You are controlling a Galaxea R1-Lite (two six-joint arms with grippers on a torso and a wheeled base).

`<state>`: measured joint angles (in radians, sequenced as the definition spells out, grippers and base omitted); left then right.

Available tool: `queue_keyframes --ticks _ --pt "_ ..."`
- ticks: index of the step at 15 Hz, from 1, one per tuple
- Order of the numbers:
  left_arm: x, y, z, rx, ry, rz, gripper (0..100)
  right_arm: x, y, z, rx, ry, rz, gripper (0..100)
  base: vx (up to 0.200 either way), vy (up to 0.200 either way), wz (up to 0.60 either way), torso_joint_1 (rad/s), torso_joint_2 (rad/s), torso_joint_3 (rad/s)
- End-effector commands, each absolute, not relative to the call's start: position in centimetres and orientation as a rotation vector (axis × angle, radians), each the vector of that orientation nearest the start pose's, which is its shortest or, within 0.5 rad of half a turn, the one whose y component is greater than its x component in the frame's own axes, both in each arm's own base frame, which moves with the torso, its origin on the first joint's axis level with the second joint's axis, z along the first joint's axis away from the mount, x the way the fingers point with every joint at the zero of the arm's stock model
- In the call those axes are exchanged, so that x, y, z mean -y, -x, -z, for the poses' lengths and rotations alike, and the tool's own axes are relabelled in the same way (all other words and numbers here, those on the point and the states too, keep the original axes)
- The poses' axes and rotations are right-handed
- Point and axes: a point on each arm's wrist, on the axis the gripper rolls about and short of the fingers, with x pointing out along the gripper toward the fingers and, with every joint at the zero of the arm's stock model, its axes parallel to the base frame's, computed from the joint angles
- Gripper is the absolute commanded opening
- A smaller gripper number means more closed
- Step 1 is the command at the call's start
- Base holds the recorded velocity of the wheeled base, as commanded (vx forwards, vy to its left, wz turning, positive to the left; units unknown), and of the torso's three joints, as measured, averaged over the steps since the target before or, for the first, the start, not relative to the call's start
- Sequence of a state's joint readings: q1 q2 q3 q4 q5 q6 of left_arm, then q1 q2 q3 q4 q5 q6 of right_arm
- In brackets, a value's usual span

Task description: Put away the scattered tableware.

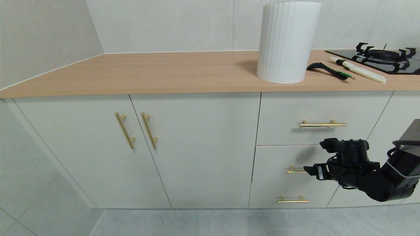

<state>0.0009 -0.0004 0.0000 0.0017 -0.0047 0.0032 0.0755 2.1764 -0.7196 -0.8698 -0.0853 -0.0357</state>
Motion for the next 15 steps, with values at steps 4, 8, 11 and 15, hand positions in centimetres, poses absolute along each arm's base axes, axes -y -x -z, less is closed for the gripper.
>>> queue_keyframes --ticks 4,8,11,15 --pt "0.0 2.3 -7.5 -0.002 -0.003 0.003 100 -2.1 -36.0 2.1 -0.605 0.088 0.031 100 0.000 0.000 0.00 0.000 0.00 0.000" --pt "0.0 2.3 -7.5 -0.002 -0.003 0.003 100 -2.1 -36.8 3.1 -0.564 0.074 0.063 100 0.000 0.000 0.00 0.000 0.00 0.000" --pt "0.0 2.3 -7.5 -0.002 -0.003 0.003 100 -2.1 -36.9 2.8 -0.541 0.068 0.067 100 0.000 0.000 0.00 0.000 0.00 0.000" --pt "0.0 2.3 -7.5 -0.002 -0.003 0.003 100 -2.1 -36.7 2.8 -0.552 0.072 0.071 100 0.000 0.000 0.00 0.000 0.00 0.000"
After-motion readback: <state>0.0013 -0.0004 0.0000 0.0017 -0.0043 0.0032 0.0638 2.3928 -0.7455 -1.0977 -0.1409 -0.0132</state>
